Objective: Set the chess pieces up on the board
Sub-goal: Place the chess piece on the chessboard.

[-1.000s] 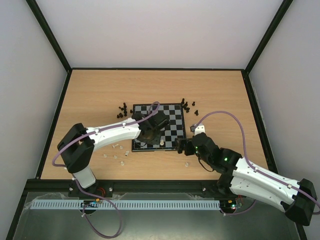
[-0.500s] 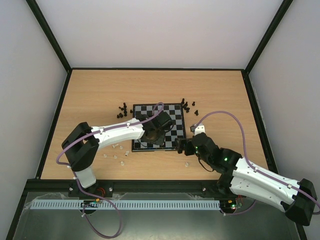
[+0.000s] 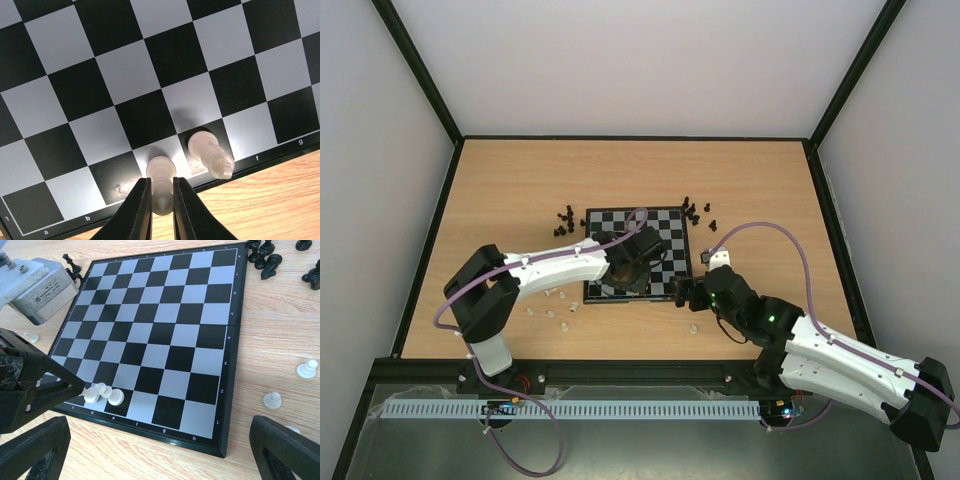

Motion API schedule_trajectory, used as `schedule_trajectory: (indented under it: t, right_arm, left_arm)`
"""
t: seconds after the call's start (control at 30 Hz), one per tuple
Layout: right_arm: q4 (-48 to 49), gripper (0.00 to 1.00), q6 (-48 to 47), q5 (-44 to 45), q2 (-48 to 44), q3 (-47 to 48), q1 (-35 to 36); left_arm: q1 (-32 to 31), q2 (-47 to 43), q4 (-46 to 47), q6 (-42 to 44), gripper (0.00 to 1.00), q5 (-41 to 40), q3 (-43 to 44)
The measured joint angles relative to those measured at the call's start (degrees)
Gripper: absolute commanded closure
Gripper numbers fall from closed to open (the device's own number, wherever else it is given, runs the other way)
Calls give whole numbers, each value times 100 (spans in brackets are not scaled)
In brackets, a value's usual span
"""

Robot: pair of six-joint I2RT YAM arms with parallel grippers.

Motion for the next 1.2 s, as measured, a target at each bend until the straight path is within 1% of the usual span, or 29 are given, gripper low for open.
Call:
schedule_trajectory:
  t: [0.23, 0.37, 0.73, 1.07, 1.2]
  right_arm:
    - [0, 1, 0, 0, 2, 0, 0]
    - [0, 1, 0, 0, 2, 0, 0]
    - [0, 1, 0, -4, 4, -2, 0]
    - [0, 2, 0, -11, 13, -15, 0]
    - [0, 1, 0, -13, 24, -22, 0]
  left_arm:
    - [0, 24, 50, 4, 93, 33, -11]
    - [-2, 61, 98, 4, 90, 57, -15]
    - [-4, 107, 127, 7, 73, 57, -15]
    - [-28, 90, 28, -2, 69, 22, 2]
    - [-72, -72, -201, -37, 65, -98, 114]
